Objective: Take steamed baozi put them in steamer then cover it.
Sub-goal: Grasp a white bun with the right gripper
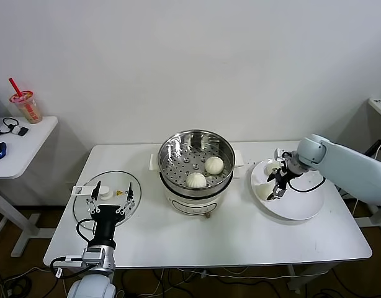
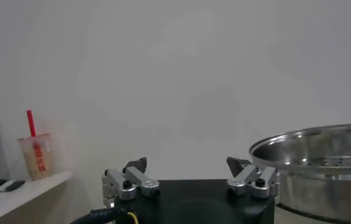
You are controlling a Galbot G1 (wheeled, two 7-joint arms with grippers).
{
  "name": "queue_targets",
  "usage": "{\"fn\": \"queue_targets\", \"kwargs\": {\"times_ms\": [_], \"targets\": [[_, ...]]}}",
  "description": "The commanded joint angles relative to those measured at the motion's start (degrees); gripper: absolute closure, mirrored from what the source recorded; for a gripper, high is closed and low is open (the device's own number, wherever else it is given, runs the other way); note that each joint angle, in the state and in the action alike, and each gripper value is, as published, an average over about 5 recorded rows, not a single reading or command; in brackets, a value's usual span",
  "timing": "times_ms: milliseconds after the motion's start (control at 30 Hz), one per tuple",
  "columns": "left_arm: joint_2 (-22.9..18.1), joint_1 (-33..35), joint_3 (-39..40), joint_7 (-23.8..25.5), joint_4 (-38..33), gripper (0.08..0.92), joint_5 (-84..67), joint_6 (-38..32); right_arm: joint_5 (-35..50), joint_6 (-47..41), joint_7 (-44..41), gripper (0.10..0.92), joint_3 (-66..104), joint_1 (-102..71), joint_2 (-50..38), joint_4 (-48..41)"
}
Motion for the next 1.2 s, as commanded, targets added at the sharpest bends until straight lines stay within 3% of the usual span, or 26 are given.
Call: {"fn": "queue_targets", "kwargs": {"times_ms": [33, 300, 600, 1200], "targets": [[0.07, -0.12, 0.29, 0.01, -0.56, 0.177, 0.13, 0.24, 5.31, 0.49, -2.14, 0.203, -7.12, 12.52, -6.97, 8.0], [-0.04, -0.08, 0.7, -0.03, -0.58, 0.177, 0.65, 0.11, 11.77, 1.89, -4.42, 0.203, -17.2, 31.5, -8.25, 15.9], [-0.06, 0.12, 0.89, -0.44, -1.03, 0.177, 1.09, 0.13, 21.27, 2.71, -5.39, 0.203, -25.95, 46.4, 0.26, 22.58], [0.11, 0.79, 1.06, -1.15, -2.02, 0.177, 1.42, 0.26, 25.37, -1.47, -1.3, 0.203, -23.07, 37.65, 18.93, 19.39]]}}
